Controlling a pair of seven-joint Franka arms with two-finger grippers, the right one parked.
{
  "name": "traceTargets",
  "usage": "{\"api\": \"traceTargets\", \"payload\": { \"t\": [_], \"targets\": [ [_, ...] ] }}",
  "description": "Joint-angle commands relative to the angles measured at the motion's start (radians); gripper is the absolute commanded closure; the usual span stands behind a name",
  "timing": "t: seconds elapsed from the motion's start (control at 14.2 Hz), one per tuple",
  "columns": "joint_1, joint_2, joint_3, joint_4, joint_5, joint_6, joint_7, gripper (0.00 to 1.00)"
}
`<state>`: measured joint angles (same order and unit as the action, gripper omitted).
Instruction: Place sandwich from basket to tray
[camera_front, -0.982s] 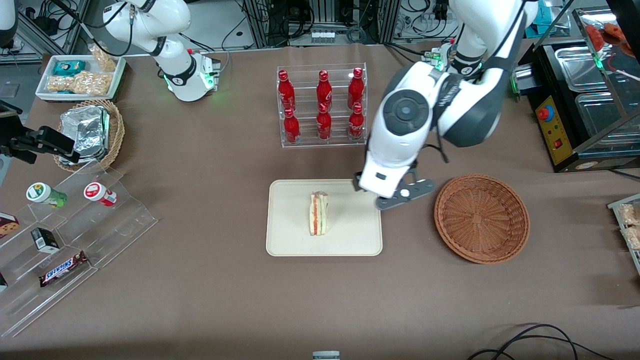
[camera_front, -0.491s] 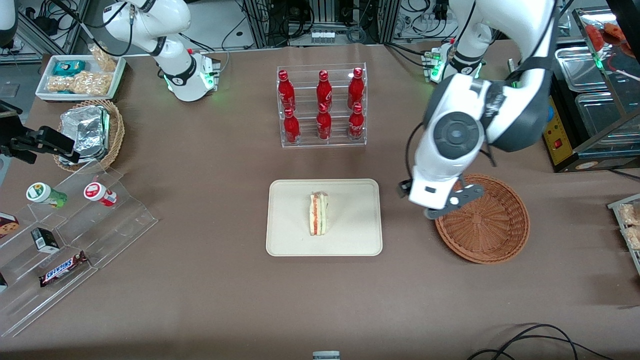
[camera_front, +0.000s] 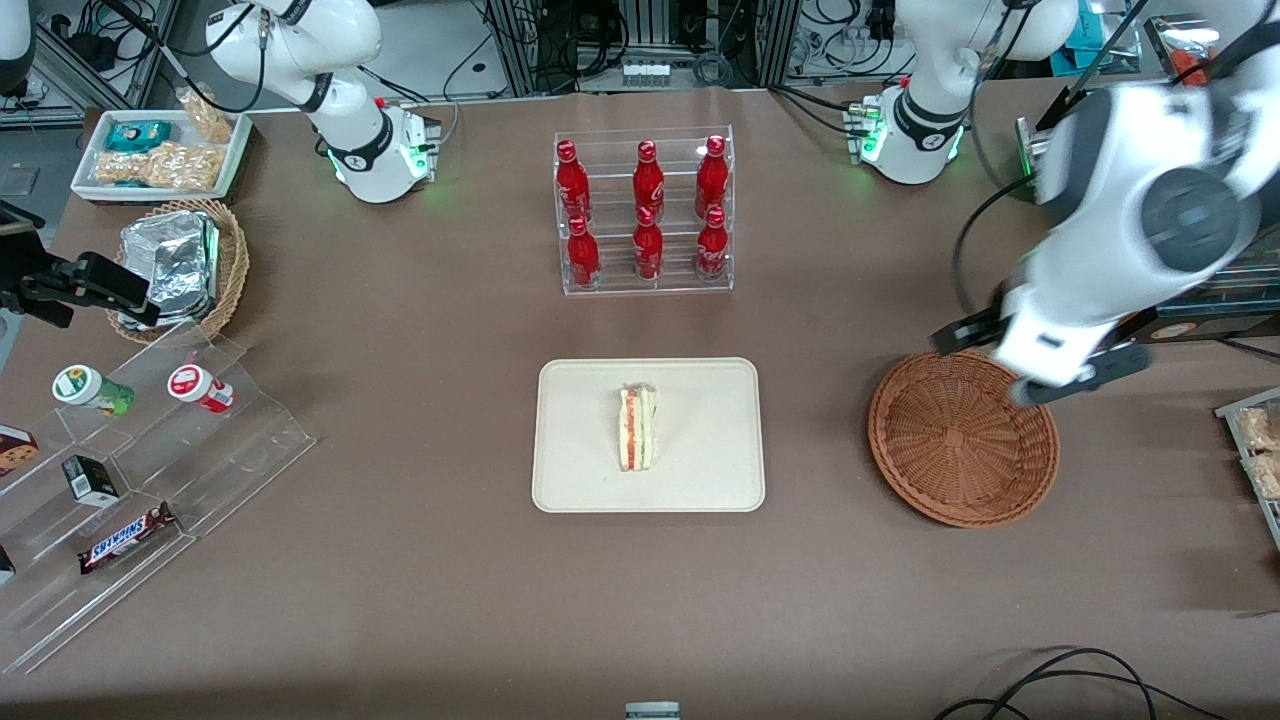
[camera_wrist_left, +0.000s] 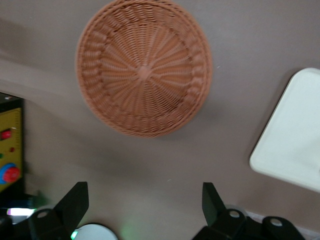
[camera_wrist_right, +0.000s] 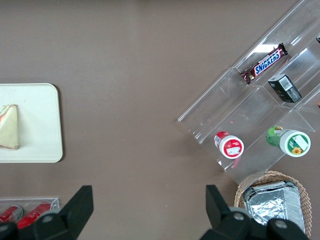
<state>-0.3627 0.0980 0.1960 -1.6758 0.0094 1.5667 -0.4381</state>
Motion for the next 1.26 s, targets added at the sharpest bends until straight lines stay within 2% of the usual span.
{"api": "traceTargets", "payload": {
  "t": [0.0,0.21,0.28,0.56,0.91,1.19],
  "targets": [
    [0.1,-0.096,-0.067,-0.047,-0.002,-0.043,0.126,0.0],
    [0.334,-0.113,-0.289,-0.039,0.0,-0.04,0.174,0.0],
    [0.373,-0.113,-0.324,-0.038,0.003,-0.034,0.194,0.0],
    [0.386,-0.123,-0.302,-0.021,0.004,-0.021,0.404,0.0],
    [0.373,-0.095,-0.256,0.019,0.007,0.094,0.415,0.0],
    [0.338,-0.092,-0.216,0.028,-0.006,0.085,0.414,0.0]
  ]
}}
